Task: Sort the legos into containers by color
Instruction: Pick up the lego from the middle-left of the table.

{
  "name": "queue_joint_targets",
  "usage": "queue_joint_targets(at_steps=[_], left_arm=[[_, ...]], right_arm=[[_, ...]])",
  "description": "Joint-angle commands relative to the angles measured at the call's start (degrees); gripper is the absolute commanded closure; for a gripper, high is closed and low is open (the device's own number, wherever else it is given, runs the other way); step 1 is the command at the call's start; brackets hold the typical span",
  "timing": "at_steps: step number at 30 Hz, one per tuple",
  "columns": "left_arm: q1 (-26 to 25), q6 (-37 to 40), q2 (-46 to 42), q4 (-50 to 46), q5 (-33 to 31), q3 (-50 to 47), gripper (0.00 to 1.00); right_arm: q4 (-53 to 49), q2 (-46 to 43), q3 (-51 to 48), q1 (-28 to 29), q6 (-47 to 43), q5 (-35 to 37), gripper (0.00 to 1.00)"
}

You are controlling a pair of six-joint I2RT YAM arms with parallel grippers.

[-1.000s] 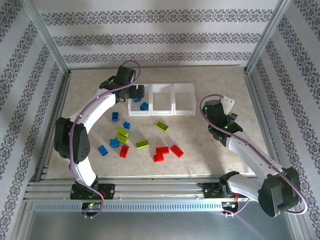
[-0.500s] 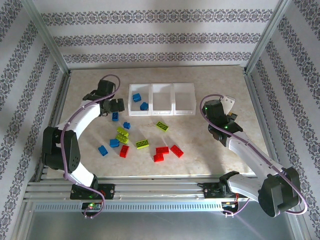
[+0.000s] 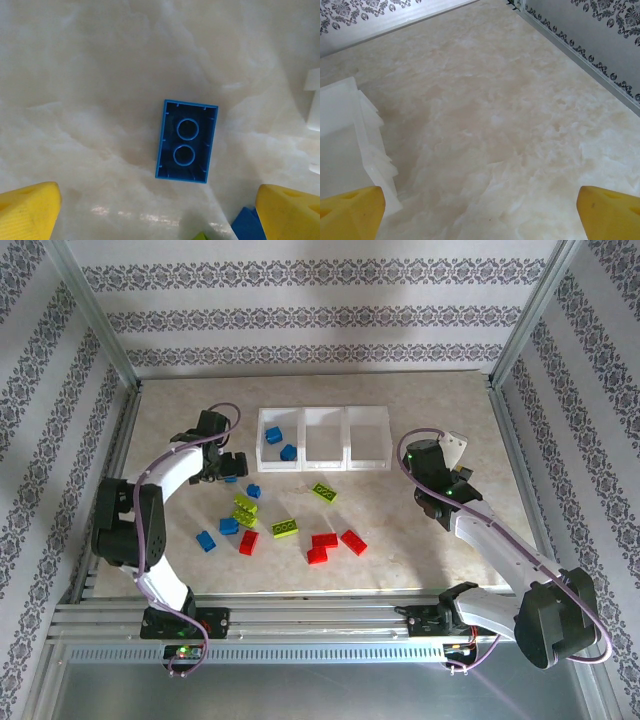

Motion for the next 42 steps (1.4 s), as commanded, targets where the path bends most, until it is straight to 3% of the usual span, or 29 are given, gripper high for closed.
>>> queue_joint_targets(at_steps=[1, 14, 26, 31, 42], left_arm=[[0.7, 0.9, 2.5, 0.7, 1.4, 2.1, 0.0], [0.8, 1.8, 9.4, 0.4, 0.7, 5.9, 0.09], [1.3, 2.4, 12.6, 0.0, 1.2, 8.2, 0.28], [1.2, 2.2, 13.0, 0.2, 1.8, 8.3, 0.46], [1.2, 2.1, 12.5, 0.1, 2.0, 8.1, 0.59]], right_arm=[[-0.1, 0.6, 1.6, 0.7, 0.4, -0.1, 0.02], [-0.1, 0.7, 1.3, 0.7, 0.3, 0.7, 0.02], [-0.2, 0.6, 1.2, 0.7, 0.4, 1.0, 0.02], [-0.4, 0.5, 1.1, 0.7, 0.4, 1.1, 0.02], [-0.4, 0.5, 1.1, 0.7, 0.7, 1.0, 0.02]])
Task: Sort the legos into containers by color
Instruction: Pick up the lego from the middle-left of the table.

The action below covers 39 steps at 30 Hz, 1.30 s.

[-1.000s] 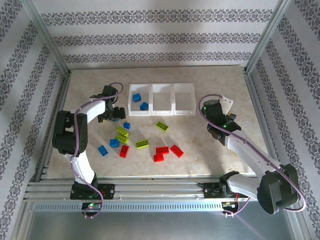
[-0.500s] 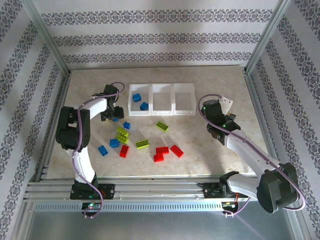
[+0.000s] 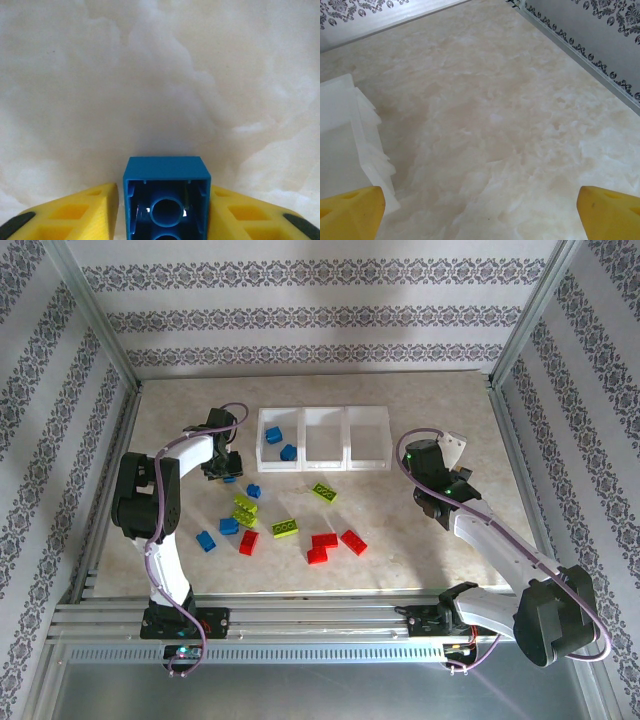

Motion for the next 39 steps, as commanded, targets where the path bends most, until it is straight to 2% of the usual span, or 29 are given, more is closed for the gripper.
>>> queue_joint_targets(at_steps=[1, 13, 30, 35, 39], left_arm=[[0.6, 0.4, 0.4, 0.0, 0.3, 0.8, 0.59], [0.6, 0.2, -0.9, 0.0, 0.4, 0.4, 0.66], [-0.3, -1.4, -12.6, 0.2, 1.2, 0.1, 0.66], [-3.2, -2.6, -15.2, 1.7, 1.2, 0.7, 0.66], [-7.8, -2.7, -15.3, 3.7, -2.4, 2.1, 0.66]], right_arm=[[-0.4, -0.1, 1.1, 0.7, 0.7, 0.9, 0.02], [-0.4, -0.5, 0.8, 0.7, 0.8, 1.0, 0.02], [-0.4, -1.7, -0.7, 0.8, 1.6, 0.4, 0.02], [-0.4, -1.0, -0.9, 1.1, 2.3, -1.4, 0.02], [-0.8, -0.3, -1.0, 2.1, 2.4, -3.3, 0.02]])
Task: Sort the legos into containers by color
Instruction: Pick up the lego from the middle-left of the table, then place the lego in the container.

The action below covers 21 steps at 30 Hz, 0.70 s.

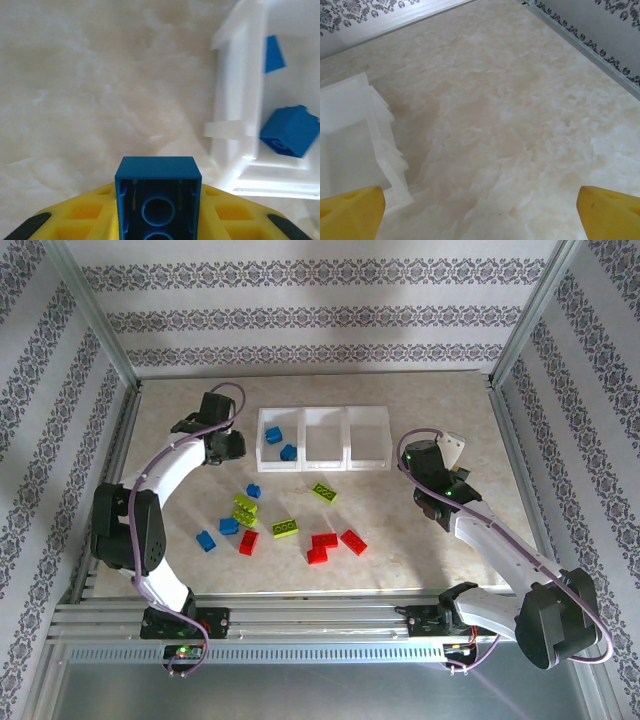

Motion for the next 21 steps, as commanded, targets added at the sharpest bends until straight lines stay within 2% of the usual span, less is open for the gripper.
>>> queue_joint_targets(at_steps=[1, 12, 21], left_arm=[[-4.2, -0.7, -0.6, 2.9, -3.6, 2.4, 0.66], [-10.7, 2.7, 10.1, 2.3, -6.1, 14.1, 0.65], [-11.5, 4.9, 20.9, -2.5, -8.4, 25.9, 0.65]], right_arm=[[-1.0, 0.5, -1.0, 1.5, 1.3, -1.6, 0.02], [-6.5, 0.3, -1.1, 9.0, -0.1, -5.6, 0.02], [-12.0, 0.7, -1.6, 14.5, -1.5, -14.1, 0.02]])
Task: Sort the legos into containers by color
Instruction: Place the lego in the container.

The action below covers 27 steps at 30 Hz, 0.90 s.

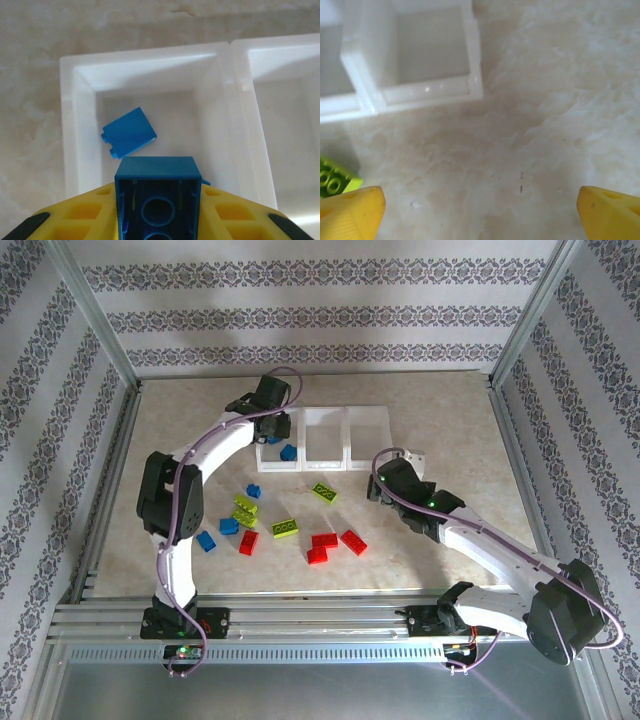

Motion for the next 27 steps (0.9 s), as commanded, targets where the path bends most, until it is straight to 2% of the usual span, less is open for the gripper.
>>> queue_joint_targets(at_steps=[1, 4, 8, 15, 22, 26, 27], left_arm=[[-0.3, 1.7, 2.4, -3.5, -2.0, 3.8, 0.65], [-0.3, 1.5, 4.1, -3.7, -1.9, 4.9, 0.6], [-0.4, 1.4, 5.9, -4.3, -1.7, 6.0, 0.58], [-0.4, 1.1, 5.6, -4.8, -2.3, 6.1, 0.47], [-0.3, 0.2, 2.0, -4.8, -2.1, 4.2, 0.23], [-0.3, 0.1, -1.8, -4.5, -4.0, 2.3, 0.0], [-0.4, 0.0, -2.9, -4.3, -5.0, 1.7, 0.0]], right_arm=[[-3.8, 0.6, -1.1, 2.5, -0.9, -4.6, 0.02], [-4.8, 1.0, -1.9, 4.3, 0.3, -7.2, 0.02], [-5.6, 2.1, -2.7, 5.9, 1.8, -11.4, 0.08], [-7.2, 3.1, -2.4, 9.8, 2.0, -13.0, 0.13], [-3.8, 5.1, -1.8, 10.1, 2.3, -12.7, 0.15], [-3.5, 8.1, 0.1, 10.2, 1.0, -13.0, 0.16], [-3.4, 9.0, 0.8, 10.2, 0.6, -13.0, 0.17]])
